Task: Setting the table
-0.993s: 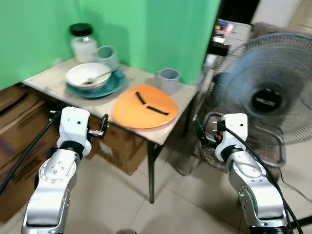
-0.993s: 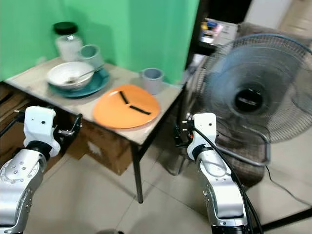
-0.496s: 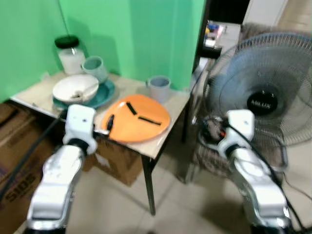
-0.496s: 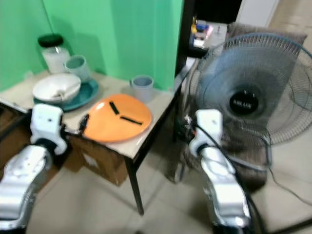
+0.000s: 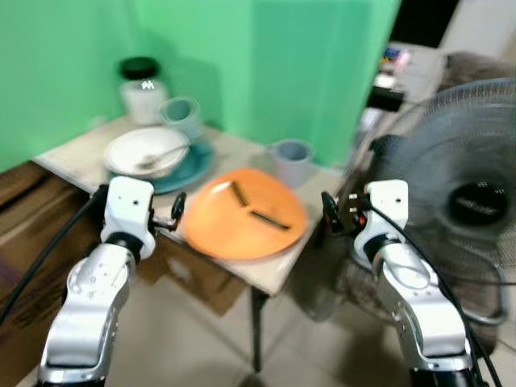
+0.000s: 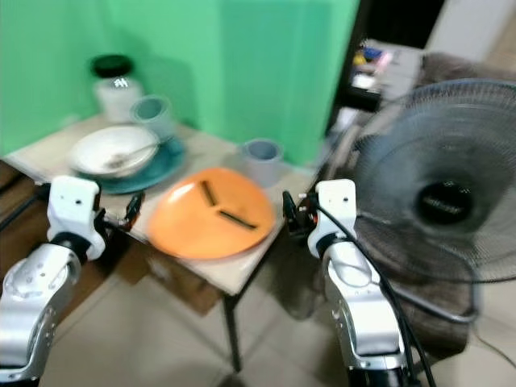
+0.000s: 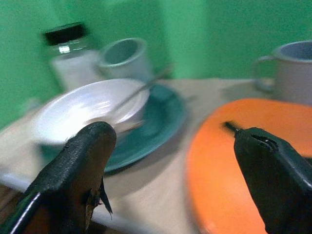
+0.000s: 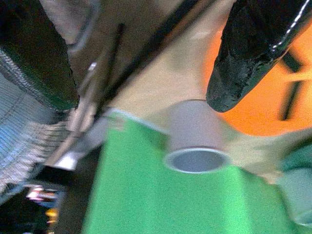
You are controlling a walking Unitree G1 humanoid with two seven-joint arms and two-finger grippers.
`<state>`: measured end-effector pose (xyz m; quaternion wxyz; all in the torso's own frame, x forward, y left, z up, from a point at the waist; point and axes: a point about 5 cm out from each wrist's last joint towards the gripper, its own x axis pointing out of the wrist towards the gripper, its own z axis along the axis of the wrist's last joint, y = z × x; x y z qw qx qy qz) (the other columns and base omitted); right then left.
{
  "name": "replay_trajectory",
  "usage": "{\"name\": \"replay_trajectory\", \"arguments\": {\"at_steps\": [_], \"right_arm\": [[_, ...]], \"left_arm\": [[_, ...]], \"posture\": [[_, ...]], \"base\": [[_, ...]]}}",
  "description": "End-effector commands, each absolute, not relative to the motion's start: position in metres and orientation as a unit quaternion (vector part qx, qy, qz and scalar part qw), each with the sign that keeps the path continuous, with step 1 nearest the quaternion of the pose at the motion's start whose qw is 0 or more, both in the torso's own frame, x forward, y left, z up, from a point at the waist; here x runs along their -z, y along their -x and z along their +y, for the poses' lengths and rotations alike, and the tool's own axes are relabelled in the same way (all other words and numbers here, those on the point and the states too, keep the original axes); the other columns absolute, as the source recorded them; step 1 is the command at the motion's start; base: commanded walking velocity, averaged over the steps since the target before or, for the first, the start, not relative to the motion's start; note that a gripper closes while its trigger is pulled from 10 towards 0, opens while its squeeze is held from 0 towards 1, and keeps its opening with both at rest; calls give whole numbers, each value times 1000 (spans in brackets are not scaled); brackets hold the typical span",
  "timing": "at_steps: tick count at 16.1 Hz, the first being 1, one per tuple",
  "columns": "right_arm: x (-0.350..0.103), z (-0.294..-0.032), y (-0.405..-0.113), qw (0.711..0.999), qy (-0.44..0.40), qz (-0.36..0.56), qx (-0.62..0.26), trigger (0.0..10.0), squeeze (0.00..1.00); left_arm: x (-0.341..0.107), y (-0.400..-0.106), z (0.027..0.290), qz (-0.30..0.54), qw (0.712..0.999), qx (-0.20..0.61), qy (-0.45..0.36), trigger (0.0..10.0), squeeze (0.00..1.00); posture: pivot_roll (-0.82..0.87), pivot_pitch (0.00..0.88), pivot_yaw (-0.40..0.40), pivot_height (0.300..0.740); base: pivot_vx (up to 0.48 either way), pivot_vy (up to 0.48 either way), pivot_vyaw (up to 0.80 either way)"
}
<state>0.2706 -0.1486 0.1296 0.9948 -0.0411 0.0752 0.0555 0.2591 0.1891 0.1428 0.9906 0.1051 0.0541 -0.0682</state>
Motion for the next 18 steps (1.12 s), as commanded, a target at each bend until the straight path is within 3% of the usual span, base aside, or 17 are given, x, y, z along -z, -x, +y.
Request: {"name": "replay_trajectory", "arguments": {"at_steps": [1,3,12,18], "right_arm": [[-133,-150,-272,995,45,69,-55,10000,0],[-133,-150,-273,995,38,67,-57,10000,0],[-135,-145,-266,986,-10,75,-148,10000,0],[-134,-146,-261,961,54,85,-256,10000,0]], "left_arm": [[-145,-259,186,51,990,82,-108,10000,86],[-143,-259,184,56,988,92,-110,10000,82],[-117,-268,165,124,956,235,-121,10000,0],[-95,-270,186,181,938,237,-174,10000,0]], "posture": [[115,0,13,740],[114,0,17,740],[85,0,33,740],[61,0,48,740]], "base": [[424,0,0],[414,0,0],[0,0,0],[0,0,0]]}}
